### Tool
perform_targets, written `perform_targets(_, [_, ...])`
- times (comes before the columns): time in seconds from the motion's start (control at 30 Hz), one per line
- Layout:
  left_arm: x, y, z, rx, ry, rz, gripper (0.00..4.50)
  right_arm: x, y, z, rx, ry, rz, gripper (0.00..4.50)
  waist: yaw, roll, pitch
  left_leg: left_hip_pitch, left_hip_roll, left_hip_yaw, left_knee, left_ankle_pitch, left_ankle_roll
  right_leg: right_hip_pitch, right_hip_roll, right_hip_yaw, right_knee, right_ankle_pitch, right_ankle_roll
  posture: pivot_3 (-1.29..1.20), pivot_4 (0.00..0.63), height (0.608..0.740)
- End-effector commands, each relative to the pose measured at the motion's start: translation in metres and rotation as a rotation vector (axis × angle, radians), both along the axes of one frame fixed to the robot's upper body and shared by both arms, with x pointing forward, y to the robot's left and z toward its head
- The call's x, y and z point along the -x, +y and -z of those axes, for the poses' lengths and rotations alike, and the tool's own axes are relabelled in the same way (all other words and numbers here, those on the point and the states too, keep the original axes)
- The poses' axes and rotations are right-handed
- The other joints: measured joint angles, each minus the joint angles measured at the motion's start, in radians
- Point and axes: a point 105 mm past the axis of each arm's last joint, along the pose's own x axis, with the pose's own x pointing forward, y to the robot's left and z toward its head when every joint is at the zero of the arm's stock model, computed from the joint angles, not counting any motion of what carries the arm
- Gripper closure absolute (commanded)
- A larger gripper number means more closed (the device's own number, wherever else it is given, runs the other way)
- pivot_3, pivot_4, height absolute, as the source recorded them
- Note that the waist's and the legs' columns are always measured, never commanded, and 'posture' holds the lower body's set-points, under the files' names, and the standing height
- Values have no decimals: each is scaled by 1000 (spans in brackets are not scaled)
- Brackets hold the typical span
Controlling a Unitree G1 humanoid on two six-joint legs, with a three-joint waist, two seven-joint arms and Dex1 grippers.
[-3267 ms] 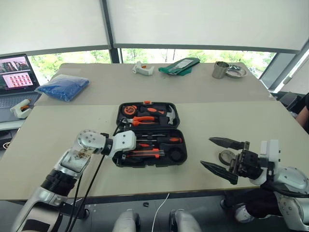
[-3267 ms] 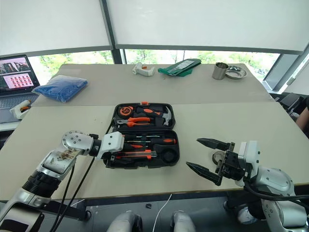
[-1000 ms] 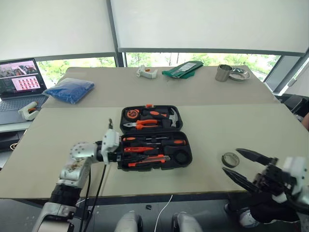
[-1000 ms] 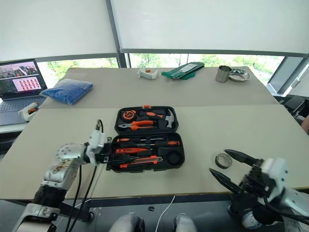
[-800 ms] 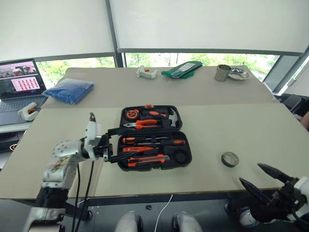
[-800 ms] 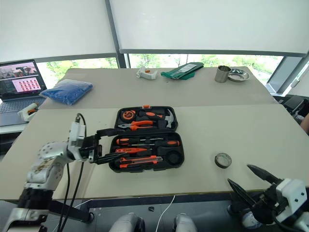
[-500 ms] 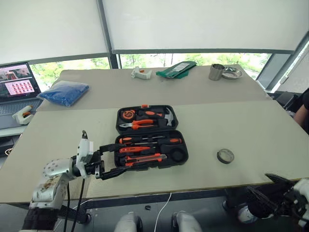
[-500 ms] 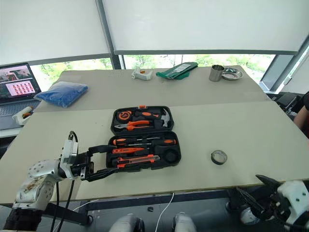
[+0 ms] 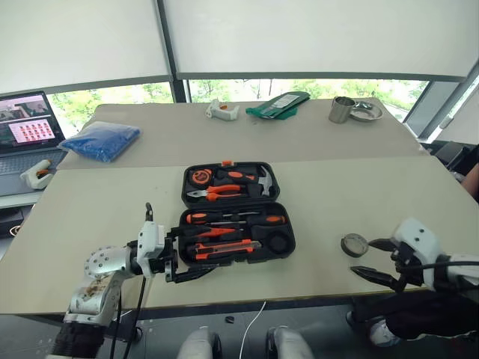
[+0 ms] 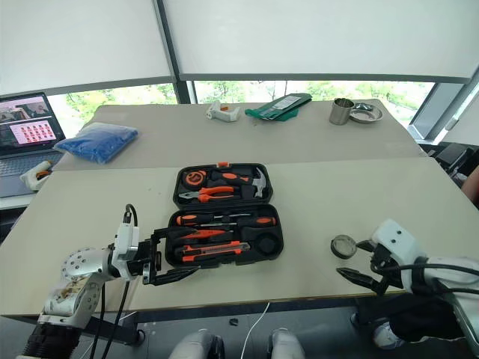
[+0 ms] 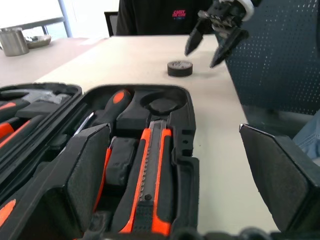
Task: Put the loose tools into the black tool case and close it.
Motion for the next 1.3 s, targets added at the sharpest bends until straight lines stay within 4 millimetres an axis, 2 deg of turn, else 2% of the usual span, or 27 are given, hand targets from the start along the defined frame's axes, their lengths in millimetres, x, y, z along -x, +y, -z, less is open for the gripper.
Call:
perform_targets(0.03, [7, -6, -8, 11, -46, 2, 82, -4, 0, -2, 36, 33, -37, 0, 0, 0, 0, 0, 0, 0, 0, -2, 0, 0, 0, 0, 0, -1, 1, 0, 150, 740])
perform_targets(0.17, [9, -10, -7, 1, -56, 7, 82, -11, -4, 4, 72, 83, -40, 0, 3, 0, 0, 0, 0, 1, 1, -5, 2, 1, 0, 0, 0, -3, 3, 0, 150, 740])
perform_targets(0.3, [6, -11, -13, -5, -71, 9, 0, -16, -7, 6, 99, 133, -60, 948, 3, -1, 0, 0, -1, 1, 2, -6, 2, 1, -1, 0, 0, -4, 2, 0, 150, 740])
perform_targets(0.43, [6, -12, -16, -1, -75, 13, 0, -19, -9, 3, 113, 146, -93, 2401, 2, -1, 0, 1, 0, 1, 2, -6, 2, 2, -1, 1, 0, -4, 2, 0, 150, 740])
perform_targets(0.63, [2, -17, -19, 28, -73, 1, 0, -22, -6, -12, 87, 118, -162, 4466, 0, -1, 0, 1, 0, 2, 2, -6, 2, 2, 0, 1, 0, -4, 2, 0, 150, 740])
perform_targets(0.7, [2, -18, -19, 33, -65, 0, 0, -24, 5, -22, 54, 98, -206, 4466, 0, -1, 0, 1, 0, 2, 2, -6, 2, 2, 0, 1, 0, -4, 2, 0, 150, 740])
perform_targets(0.77, [0, -18, -20, 43, -56, -3, 0, -27, 28, -38, -13, 87, -244, 4466, -3, -1, 0, 1, 0, 2, 2, -6, 2, 1, 0, 1, 1, -4, 2, 0, 150, 740])
perform_targets(0.87, [-5, -19, -22, 54, -55, -7, 0, -27, 73, -61, -116, 98, -363, 4466, -8, -1, 1, 2, 0, 2, 2, -6, 2, 1, 2, 3, 2, -3, 1, 0, 150, 740])
perform_targets(0.97, [-9, -21, -25, 65, -54, -8, 0, -24, 108, -71, -140, 137, -466, 4466, -8, -2, 1, 3, 2, 1, 2, -6, 2, 1, 3, 3, 2, -3, 1, 0, 150, 740])
perform_targets(1.13, [-11, -18, -23, 59, -55, -28, 0, -27, 146, -65, -144, 174, -533, 4466, 0, -2, 1, 1, 1, 2, 2, -6, 2, 0, 1, 2, 1, -3, 0, 0, 150, 740])
perform_targets(1.23, [-12, -20, -29, 74, -80, -43, 0, -30, 156, -55, -134, 181, -527, 4466, 1, -2, 1, -7, -1, 2, 3, -6, 3, -7, -1, 3, 1, 3, -3, 0, 150, 740])
perform_targets(1.3, [-11, -20, -31, 75, -85, -48, 0, -31, 155, -45, -105, 193, -514, 4466, 1, -2, 1, -9, -2, 2, 4, -6, 3, -9, -1, 3, 1, 6, 1, 0, 150, 740])
